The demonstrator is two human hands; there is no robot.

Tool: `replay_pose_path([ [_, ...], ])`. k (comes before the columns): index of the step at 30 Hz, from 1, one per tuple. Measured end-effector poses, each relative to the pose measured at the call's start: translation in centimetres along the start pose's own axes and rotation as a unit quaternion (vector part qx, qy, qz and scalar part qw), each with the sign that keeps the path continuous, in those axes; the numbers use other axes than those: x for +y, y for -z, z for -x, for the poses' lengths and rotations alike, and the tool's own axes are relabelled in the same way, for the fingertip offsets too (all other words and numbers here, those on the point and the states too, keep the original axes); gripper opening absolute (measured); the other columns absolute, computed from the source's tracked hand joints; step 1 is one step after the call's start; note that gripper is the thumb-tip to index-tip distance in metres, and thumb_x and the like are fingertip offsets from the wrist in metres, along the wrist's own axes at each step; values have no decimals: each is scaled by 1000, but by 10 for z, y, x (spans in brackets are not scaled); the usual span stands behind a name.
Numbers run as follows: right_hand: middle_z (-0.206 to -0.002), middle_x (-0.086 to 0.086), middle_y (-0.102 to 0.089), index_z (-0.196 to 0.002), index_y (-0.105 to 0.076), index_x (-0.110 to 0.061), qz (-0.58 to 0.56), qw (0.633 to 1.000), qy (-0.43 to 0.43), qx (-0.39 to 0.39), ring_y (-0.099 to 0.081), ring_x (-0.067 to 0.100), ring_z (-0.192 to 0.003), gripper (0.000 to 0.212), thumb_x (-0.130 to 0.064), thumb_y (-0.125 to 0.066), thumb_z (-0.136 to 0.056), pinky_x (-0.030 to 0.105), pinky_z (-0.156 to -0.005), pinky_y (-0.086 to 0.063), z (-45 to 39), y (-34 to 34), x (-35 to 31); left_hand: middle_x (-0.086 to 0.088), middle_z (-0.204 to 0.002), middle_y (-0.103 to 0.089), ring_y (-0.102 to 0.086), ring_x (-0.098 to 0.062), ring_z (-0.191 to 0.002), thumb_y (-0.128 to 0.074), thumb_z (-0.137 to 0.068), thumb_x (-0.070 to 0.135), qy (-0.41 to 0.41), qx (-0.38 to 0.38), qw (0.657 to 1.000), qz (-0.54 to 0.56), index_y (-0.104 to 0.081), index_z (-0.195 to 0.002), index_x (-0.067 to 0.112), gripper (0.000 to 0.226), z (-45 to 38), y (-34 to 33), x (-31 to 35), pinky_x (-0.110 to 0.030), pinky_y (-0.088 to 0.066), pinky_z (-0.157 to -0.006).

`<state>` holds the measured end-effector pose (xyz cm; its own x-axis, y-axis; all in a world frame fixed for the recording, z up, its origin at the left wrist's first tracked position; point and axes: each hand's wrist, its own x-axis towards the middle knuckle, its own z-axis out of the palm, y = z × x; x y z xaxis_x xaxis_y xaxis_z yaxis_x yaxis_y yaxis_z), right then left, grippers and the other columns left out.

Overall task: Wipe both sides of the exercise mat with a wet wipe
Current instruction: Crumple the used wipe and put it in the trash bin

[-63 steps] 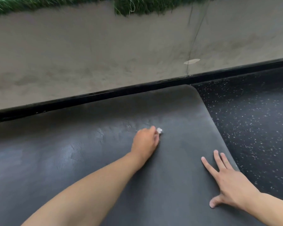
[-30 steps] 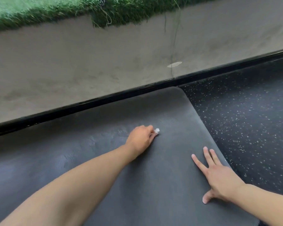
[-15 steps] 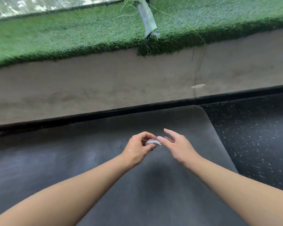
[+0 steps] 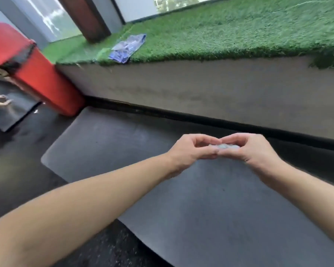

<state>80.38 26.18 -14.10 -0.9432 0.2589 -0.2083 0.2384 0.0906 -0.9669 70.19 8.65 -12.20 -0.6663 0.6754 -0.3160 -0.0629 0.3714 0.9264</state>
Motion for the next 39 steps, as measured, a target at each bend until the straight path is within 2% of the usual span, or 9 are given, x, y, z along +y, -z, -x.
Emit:
replay_pose_path([
  [5,-86,-6,-79,-95,-80,-23,-44,989,65,-122,-70,2,-73,25,-14,-92,-76,11,-65,-51,-11,-66,-72,-5,-96,-70,-68,-13,-88,-75,-85,-2,17,116,992,-41,-72,-98,16,22,74,83,43,-26,-55,-81],
  [9,-96,5,-80,-95,-80,-19,-120,969,69,-203,-76,15,-89,15,-9,-84,-85,33,-79,-63,-18,-164,-100,-5,-97,-67,-63,-14,-87,-74,-83,-7,27,169,983,-71,-69,-99,17,29,148,157,35,-29,-53,-83],
  [13,-98,8,-79,-97,-77,-18,-148,955,41,-252,-74,17,-88,20,1,-73,-90,31,-73,-63,-13,-279,-102,-2,-98,-64,-59,-18,-83,-79,-73,-4,45,242,969,-32,-70,-100,20,38,222,221,-17,-33,-53,-89],
  [16,-95,3,-79,-100,-77,-21,-129,950,32,-282,-75,16,-87,38,12,-72,-81,33,-81,-62,-4,-367,-90,-7,-100,-67,-62,-22,-88,-81,-64,-6,74,291,954,15,-70,-99,17,44,274,256,-77,-39,-52,-94],
  [20,-88,-2,-80,-104,-78,-18,-80,944,-11,-321,-76,17,-81,31,1,-81,-80,35,-89,-61,13,-462,-68,-9,-100,-73,-68,-20,-92,-85,-64,1,112,343,931,49,-70,-101,13,42,337,288,-156,-36,-54,-89],
  [25,-91,7,-81,-96,-81,-12,5,918,-90,-387,-78,21,-86,15,-22,-87,-87,38,-86,-65,36,-540,-27,-6,-94,-78,-72,-14,-85,-79,-84,8,151,373,915,39,-74,-103,15,20,402,298,-229,-20,-53,-77],
  [28,-88,6,-80,-95,-80,-15,29,913,-77,-399,-74,18,-75,8,-21,-83,-91,34,-74,-66,52,-570,-4,-3,-90,-78,-69,-11,-78,-73,-92,15,166,402,899,45,-74,-104,19,13,426,290,-264,-20,-51,-72],
  [33,-82,5,-76,-89,-75,-14,106,890,-78,-437,-70,13,-64,8,-10,-82,-89,27,-59,-57,77,-603,48,0,-96,-78,-74,-16,-92,-72,-91,6,211,431,871,108,-71,-111,18,22,455,253,-330,-25,-56,-84],
  [39,-102,-2,-73,-99,-70,-29,242,855,-94,-450,-73,22,-83,33,-13,-90,-77,45,-82,-64,108,-630,121,0,-96,-78,-73,-21,-98,-81,-83,14,334,426,815,209,-76,-104,23,23,470,207,-405,-39,-60,-89],
])
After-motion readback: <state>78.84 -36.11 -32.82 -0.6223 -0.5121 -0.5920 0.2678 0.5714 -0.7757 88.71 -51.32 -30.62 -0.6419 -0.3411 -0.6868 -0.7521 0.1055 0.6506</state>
